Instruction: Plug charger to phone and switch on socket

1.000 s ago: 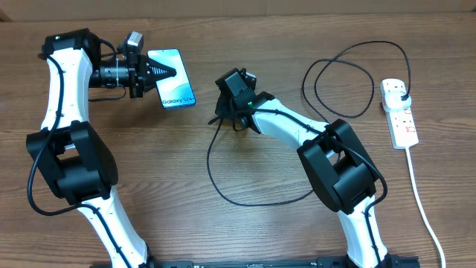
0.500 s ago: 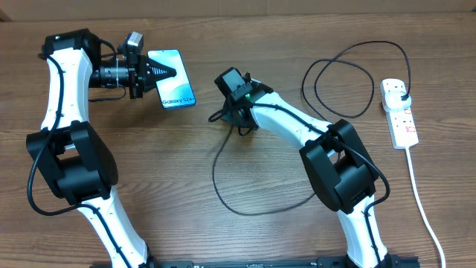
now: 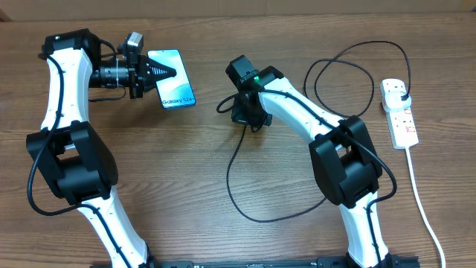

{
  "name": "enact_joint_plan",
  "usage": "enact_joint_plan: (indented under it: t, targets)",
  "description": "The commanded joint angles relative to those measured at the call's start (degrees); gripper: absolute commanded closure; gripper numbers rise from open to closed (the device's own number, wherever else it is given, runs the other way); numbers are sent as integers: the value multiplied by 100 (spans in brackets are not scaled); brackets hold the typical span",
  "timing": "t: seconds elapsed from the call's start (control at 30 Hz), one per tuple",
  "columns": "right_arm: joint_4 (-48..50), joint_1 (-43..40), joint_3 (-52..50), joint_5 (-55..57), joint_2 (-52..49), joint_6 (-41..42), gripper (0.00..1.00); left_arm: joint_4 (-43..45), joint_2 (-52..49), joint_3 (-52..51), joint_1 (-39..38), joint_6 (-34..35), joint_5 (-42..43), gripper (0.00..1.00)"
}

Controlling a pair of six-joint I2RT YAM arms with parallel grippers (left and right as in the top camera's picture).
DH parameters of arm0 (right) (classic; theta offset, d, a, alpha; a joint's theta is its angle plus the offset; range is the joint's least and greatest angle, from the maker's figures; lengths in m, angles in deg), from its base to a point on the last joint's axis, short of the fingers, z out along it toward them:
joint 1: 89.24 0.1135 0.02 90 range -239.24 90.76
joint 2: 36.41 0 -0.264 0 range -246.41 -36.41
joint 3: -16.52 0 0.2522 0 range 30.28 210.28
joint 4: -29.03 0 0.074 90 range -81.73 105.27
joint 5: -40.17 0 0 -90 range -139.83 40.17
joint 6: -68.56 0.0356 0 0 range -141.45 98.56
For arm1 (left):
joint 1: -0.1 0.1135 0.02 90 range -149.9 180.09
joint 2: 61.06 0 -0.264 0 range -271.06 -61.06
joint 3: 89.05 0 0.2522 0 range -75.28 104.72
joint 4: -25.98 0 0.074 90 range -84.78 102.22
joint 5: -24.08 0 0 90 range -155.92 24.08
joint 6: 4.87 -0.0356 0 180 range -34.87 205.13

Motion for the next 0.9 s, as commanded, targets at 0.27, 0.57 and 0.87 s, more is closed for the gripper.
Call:
enact_joint_plan:
  t: [0.27, 0.57, 0.87]
  targets:
    - [37, 142, -52, -201, -352, 208, 96, -13, 46, 111, 11, 28, 168, 96]
    - [13, 173, -164, -205, -361, 385, 73, -11, 46, 111, 11, 31, 173, 96]
    - [192, 157, -234, -214, -361, 444, 96, -13, 46, 111, 11, 31, 170, 96]
